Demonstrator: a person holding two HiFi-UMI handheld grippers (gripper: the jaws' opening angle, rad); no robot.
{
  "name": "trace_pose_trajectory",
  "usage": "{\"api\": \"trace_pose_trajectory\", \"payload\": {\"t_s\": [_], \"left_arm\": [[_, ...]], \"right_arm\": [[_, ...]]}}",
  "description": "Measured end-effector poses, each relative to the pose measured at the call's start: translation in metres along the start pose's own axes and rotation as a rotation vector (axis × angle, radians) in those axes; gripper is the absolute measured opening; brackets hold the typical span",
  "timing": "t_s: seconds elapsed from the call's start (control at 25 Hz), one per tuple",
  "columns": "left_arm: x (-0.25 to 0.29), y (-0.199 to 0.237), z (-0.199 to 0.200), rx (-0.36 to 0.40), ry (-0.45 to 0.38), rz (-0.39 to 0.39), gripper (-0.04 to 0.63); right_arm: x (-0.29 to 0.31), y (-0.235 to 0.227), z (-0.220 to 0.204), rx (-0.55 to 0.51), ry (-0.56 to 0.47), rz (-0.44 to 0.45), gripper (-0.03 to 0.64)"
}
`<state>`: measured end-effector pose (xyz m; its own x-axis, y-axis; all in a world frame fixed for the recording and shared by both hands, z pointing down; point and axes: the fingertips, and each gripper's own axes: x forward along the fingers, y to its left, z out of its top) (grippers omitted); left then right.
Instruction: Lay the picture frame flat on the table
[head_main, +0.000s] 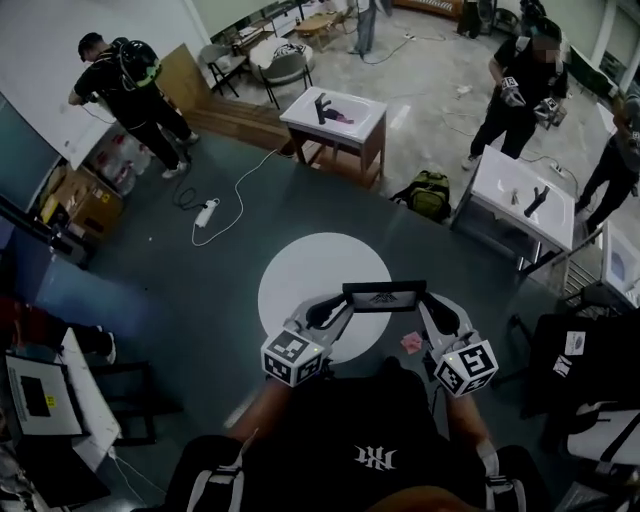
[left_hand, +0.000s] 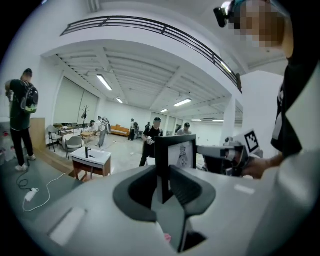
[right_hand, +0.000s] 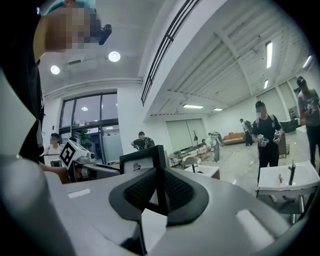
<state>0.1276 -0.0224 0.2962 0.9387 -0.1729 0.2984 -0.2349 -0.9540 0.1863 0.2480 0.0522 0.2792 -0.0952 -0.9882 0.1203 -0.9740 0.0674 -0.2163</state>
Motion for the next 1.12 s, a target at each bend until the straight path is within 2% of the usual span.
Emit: {"api": "trace_pose_trajectory", "payload": {"t_s": [0.44, 0.72, 0.88, 1.12], "left_arm": [[0.015, 0.037, 0.008, -0.080, -0.024, 0.304, 0.074], [-0.008, 0.064, -0.011, -0.152, -0.025, 0.498, 0.074], [-0.025, 0.076, -0.028, -0.196, -0.011, 0.567, 0.075], [-0.054, 0.101, -0.059, -0.264, 0.020, 0.604, 0.074]], "right_arm": [[0.078, -0.032, 0.006, -0.023, 0.086, 0.324, 0.048], [0.118, -0.011, -0.016, -0.016, 0.186, 0.531, 0.048], [0.138, 0.007, -0.033, -0.017, 0.234, 0.604, 0.048], [0.168, 0.039, -0.067, 0.017, 0.310, 0.633, 0.048]]}}
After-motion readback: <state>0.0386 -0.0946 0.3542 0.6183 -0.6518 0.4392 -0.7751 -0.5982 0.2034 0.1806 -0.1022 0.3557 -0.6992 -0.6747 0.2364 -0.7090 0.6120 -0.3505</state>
